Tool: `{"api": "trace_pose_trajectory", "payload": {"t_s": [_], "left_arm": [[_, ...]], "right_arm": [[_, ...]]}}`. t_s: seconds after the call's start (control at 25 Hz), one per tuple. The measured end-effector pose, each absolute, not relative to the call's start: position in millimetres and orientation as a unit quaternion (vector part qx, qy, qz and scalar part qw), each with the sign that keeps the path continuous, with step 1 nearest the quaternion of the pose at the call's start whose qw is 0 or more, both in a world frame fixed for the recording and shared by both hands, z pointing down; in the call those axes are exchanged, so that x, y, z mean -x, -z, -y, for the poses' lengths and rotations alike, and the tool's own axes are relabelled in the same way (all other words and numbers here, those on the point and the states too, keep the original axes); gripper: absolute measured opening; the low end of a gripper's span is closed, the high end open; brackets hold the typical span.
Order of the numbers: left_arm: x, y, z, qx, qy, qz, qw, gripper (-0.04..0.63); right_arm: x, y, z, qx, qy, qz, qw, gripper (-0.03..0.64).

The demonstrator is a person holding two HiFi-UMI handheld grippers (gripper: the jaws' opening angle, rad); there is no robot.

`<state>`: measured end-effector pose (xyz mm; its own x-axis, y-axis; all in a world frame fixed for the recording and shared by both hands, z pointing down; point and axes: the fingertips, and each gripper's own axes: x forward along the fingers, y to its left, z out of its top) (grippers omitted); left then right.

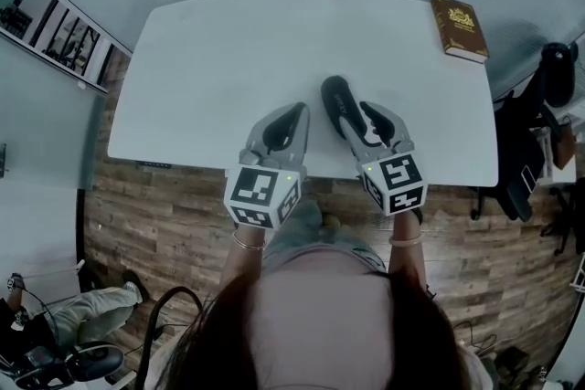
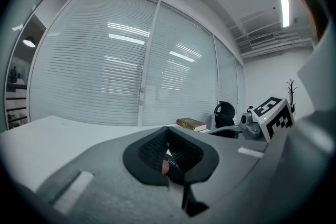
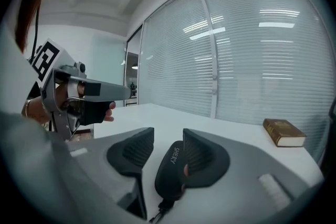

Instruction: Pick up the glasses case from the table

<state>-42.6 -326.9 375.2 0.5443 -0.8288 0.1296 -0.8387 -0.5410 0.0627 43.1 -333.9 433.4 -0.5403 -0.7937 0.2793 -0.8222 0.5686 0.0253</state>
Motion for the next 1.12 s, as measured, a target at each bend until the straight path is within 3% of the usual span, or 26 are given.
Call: {"api": "trace_pose_trajectory", "payload": {"t_s": [1.12], "left_arm": [[54.0, -435.5, 394.0, -0.889, -0.065, 0.432, 0.134, 0.005]], "right_arm": [[-27.7, -525.1, 377.6, -0.465, -0.123, 0.838, 0.258, 0.319]]}}
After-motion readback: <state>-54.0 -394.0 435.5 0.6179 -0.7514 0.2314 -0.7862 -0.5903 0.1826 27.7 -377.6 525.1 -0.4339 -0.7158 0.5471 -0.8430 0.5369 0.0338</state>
